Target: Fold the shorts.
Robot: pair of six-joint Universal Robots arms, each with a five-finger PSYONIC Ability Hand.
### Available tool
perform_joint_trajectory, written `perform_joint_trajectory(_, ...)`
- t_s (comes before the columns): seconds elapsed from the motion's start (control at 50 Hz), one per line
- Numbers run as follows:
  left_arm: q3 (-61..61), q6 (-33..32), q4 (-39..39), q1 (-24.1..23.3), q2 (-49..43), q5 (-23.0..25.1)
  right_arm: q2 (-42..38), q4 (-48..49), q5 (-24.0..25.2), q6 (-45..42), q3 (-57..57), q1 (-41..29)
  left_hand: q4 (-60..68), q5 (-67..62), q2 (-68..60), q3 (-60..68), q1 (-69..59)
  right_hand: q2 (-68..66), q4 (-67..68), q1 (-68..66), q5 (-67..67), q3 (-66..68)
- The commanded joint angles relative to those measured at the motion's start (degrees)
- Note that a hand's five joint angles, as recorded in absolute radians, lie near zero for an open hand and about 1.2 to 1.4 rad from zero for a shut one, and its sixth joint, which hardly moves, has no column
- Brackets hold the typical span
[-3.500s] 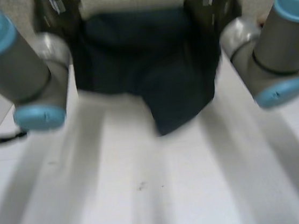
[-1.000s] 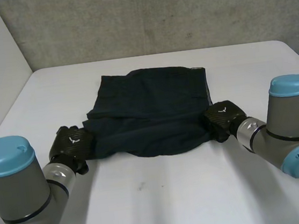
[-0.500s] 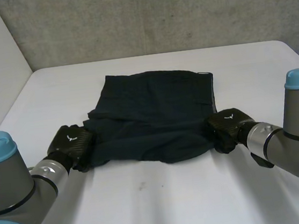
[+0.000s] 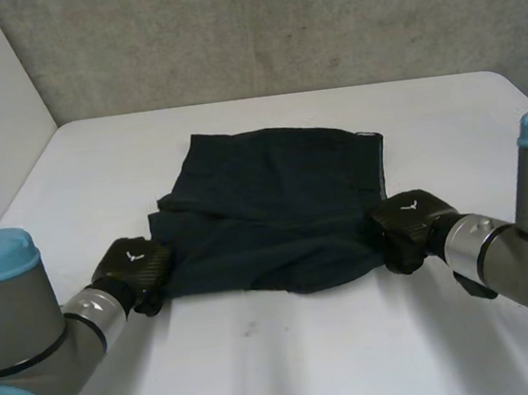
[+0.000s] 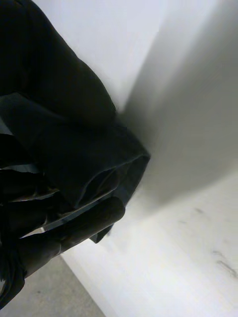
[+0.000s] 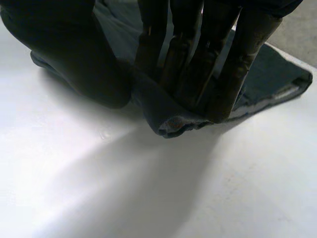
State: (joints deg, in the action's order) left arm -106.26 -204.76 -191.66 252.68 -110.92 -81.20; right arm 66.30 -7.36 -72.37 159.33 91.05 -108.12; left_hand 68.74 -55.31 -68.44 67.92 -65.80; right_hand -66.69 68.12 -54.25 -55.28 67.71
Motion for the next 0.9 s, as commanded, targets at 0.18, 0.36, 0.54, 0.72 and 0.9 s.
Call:
perform_joint_trajectory(0.18,-7.3,-10.6,32.4,0.3,22.7,0.2,11.4,-34.6,0.9,-24.2,3.5,0.6,11.3,-14.7,-11.6,12.1,-14.2,-13.3,11.9,-25.7,-14.7,12.3)
perform_joint_trajectory(0.36,-9.6,-19.0,31.3,0.8,24.3,0.2,12.1,-34.8,3.7,-25.2,2.3,0.8,11.3,-14.7,-11.6,12.1,-14.2,-13.3,11.9,-25.7,-14.7,12.3)
perform_joint_trajectory(0.54,8.5,-16.6,19.3,-3.1,6.9,-0.4,2.7,-26.6,4.7,-9.2,-9.6,0.9,11.3,-14.7,-11.6,12.1,-14.2,-13.3,11.9,-25.7,-14.7,12.3)
perform_joint_trajectory(0.72,35.4,-14.4,19.1,-7.4,-15.0,-6.4,-7.1,-18.4,2.6,1.0,-21.1,1.5,11.3,-14.7,-11.6,12.1,-14.2,-13.3,11.9,-25.7,-14.7,12.3)
perform_joint_trajectory(0.9,56.4,-14.4,18.6,-10.7,-29.8,-16.0,-15.1,-10.1,-7.1,3.1,-28.3,1.2,-23.3,19.9,23.0,-22.5,20.4,-13.3,11.9,-25.7,-14.7,12.3)
